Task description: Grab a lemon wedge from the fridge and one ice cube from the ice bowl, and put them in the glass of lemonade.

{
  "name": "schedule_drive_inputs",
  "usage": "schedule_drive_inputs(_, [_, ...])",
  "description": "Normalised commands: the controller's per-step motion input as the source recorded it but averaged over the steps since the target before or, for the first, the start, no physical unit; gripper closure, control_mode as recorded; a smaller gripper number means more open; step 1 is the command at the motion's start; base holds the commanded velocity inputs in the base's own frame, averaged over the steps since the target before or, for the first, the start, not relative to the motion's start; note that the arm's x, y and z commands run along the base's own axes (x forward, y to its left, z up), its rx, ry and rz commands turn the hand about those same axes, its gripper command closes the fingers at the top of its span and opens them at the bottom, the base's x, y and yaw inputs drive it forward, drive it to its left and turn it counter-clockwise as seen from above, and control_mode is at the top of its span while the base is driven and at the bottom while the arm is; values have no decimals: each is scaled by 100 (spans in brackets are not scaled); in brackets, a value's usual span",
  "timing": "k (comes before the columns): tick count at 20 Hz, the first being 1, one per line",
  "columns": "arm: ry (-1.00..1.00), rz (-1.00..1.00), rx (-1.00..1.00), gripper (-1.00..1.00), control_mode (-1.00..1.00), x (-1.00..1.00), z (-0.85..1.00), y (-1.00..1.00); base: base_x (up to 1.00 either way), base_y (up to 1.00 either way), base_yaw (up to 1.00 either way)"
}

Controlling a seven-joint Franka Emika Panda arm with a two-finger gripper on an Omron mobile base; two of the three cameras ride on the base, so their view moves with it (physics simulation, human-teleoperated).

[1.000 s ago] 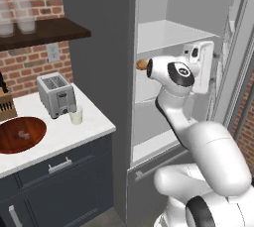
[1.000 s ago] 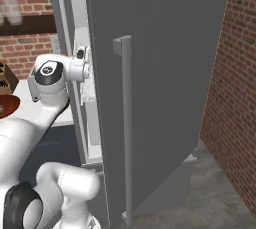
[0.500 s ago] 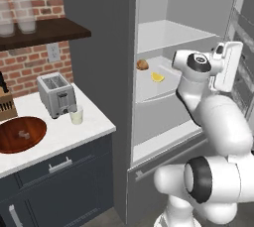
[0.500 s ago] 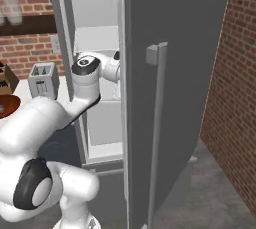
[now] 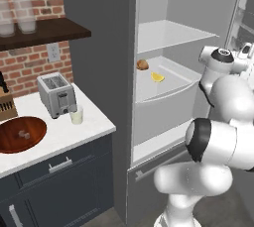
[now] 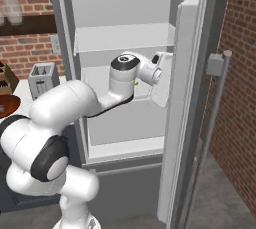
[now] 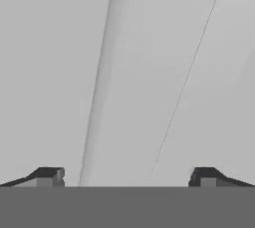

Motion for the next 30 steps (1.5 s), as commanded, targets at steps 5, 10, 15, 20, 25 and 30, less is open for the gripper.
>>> schedule_drive_inputs(5, [-23,1,0,-100,-100,0,0,-67,0,0,0])
schedule_drive_inputs(10, [-27,3,1,-100,-100,0,2,-51,0,0,0])
schedule_drive_inputs(15, [-27,4,4,-100,-100,-12,21,-33,0,0,0])
schedule_drive_inputs(20, [-24,6,3,-100,-100,-11,8,-29,0,0,0])
schedule_drive_inputs(25, [-25,10,4,-100,-100,-4,0,-27,0,0,0])
schedule_drive_inputs(30, [-26,16,9,-100,-100,-59,26,-3,0,0,0])
